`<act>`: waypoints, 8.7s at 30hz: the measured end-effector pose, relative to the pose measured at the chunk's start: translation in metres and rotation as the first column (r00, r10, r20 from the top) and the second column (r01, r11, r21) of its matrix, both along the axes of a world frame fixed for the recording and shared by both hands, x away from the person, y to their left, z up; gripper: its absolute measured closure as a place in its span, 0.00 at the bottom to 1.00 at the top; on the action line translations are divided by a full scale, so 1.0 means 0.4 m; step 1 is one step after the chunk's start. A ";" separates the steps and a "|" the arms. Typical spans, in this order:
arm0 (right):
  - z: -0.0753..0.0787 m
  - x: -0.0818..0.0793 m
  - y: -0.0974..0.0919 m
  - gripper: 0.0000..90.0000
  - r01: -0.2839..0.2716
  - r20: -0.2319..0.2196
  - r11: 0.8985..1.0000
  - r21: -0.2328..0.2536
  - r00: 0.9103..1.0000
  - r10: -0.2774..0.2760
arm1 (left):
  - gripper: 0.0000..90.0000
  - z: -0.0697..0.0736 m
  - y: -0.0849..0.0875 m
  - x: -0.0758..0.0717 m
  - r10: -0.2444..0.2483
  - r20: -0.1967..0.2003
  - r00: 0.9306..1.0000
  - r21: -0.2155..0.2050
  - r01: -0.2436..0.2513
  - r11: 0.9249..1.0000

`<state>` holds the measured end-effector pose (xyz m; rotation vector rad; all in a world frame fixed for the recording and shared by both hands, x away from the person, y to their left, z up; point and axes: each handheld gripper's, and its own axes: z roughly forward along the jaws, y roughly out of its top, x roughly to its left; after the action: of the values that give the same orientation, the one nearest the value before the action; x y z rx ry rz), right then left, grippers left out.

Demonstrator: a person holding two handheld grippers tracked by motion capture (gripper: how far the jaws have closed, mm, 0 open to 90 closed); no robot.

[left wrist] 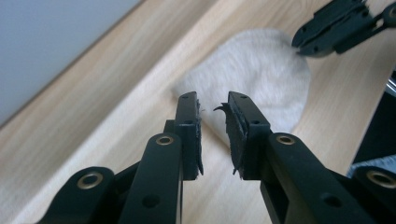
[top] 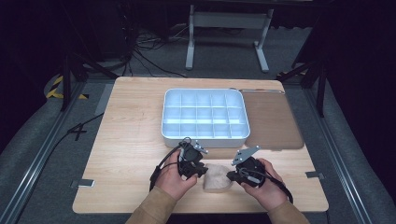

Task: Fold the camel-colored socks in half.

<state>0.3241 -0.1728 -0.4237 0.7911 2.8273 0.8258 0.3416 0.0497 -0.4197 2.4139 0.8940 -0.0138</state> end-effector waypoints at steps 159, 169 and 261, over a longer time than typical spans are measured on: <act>-0.032 0.014 0.010 0.88 0.072 -0.030 0.997 0.033 0.997 -0.071 | 0.53 -0.048 -0.109 -0.037 -0.224 -0.010 0.974 0.077 0.224 0.971; -0.025 0.011 0.003 0.58 0.103 -0.066 0.994 0.034 0.993 -0.101 | 0.50 -0.061 -0.119 -0.037 -0.220 -0.050 0.974 0.112 0.224 0.968; 0.206 0.160 -0.012 0.83 0.144 -0.058 0.989 0.044 0.988 -0.141 | 0.53 0.022 0.208 0.010 0.026 0.023 0.999 -0.022 -0.026 0.999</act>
<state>0.3882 -0.1778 -0.3412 1.0247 2.7666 0.8662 0.3455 0.1328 -0.4110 2.3777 0.9105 0.0141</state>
